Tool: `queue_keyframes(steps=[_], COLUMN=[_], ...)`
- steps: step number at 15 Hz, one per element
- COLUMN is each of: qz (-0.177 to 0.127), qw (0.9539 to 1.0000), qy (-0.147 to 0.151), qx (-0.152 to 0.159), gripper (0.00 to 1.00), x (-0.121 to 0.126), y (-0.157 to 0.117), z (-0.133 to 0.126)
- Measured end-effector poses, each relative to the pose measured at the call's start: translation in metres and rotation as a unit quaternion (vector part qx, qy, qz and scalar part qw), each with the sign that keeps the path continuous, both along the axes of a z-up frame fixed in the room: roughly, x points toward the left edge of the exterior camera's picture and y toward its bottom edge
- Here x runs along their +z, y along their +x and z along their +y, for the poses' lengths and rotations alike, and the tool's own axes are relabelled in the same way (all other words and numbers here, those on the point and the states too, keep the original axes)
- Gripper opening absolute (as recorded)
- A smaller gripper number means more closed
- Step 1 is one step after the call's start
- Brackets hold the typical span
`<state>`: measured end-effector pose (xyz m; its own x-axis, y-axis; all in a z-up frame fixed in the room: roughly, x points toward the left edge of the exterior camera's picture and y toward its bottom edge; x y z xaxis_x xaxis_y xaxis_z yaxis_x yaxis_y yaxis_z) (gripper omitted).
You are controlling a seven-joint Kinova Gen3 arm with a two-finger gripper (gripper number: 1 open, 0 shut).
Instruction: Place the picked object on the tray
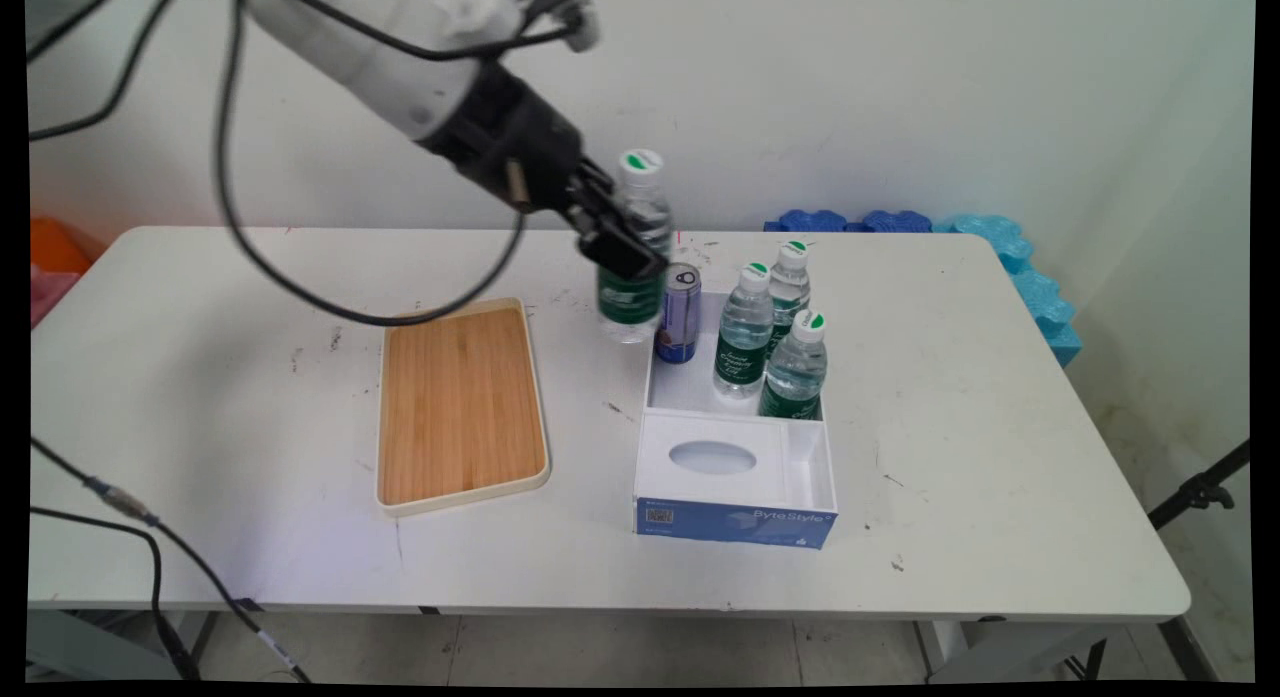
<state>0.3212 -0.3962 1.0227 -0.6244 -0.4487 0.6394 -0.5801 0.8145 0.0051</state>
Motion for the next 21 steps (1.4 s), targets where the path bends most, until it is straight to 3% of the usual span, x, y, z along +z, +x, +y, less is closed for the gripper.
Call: queue_keyframes(steps=[4, 8, 21], qz=[-0.01, -0.02, -0.047], qw=[0.9999, 0.9998, 0.9983], qy=[0.002, 0.002, 0.022], qx=[0.002, 0.007, 0.026], gripper=[0.0, 0.0, 0.0], x=[-0.006, -0.032, -0.137], y=[0.041, 0.072, 0.1], z=[0.026, 0.046, 0.068])
